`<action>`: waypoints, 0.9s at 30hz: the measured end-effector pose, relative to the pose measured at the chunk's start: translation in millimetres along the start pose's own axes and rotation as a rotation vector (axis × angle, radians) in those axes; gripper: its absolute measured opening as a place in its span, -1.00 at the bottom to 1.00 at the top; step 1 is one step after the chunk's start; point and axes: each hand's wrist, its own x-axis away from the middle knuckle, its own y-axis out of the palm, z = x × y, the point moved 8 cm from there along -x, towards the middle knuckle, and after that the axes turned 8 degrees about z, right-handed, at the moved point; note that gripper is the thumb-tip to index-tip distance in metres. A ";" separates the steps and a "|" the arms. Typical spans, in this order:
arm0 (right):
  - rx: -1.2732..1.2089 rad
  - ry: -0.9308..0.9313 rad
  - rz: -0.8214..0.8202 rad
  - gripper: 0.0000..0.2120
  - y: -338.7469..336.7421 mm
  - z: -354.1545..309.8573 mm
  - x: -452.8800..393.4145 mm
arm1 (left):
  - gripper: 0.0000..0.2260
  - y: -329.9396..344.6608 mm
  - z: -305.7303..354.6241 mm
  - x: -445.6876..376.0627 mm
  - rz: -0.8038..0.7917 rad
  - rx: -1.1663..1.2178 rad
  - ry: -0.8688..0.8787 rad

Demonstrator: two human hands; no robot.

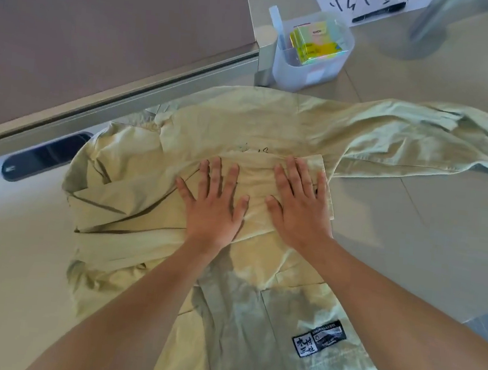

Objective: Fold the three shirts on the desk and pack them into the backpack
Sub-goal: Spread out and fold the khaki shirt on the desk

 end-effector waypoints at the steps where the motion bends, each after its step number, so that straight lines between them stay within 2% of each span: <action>1: -0.006 -0.005 -0.015 -0.34 -2.0 -0.6 0.3 | -0.39 -1.5 0.9 0.9 -0.019 0.006 -0.010; 4: -0.085 0.006 -0.035 -0.37 -14.8 6.9 4.5 | -0.39 -12.6 12.2 2.5 -0.047 0.053 -0.050; 8: -0.216 0.170 -0.001 -0.42 -50.9 61.2 20.4 | -0.41 -35.7 64.5 0.5 -0.029 0.143 -0.004; 14: -0.283 0.460 0.077 -0.43 -98.5 206.0 55.4 | -0.42 -63.2 197.1 -26.5 0.015 0.237 0.104; 19: -0.312 0.662 0.112 -0.41 -108.9 336.0 74.6 | -0.38 -66.1 315.0 -55.3 0.043 0.274 0.203; 23: -0.334 0.738 0.127 -0.46 -106.7 421.2 75.3 | -0.39 -46.7 394.5 -77.8 0.013 0.242 0.231; 27: -0.442 0.694 0.122 -0.52 -90.1 473.9 52.4 | -0.41 -14.5 447.6 -92.9 -0.054 0.136 0.234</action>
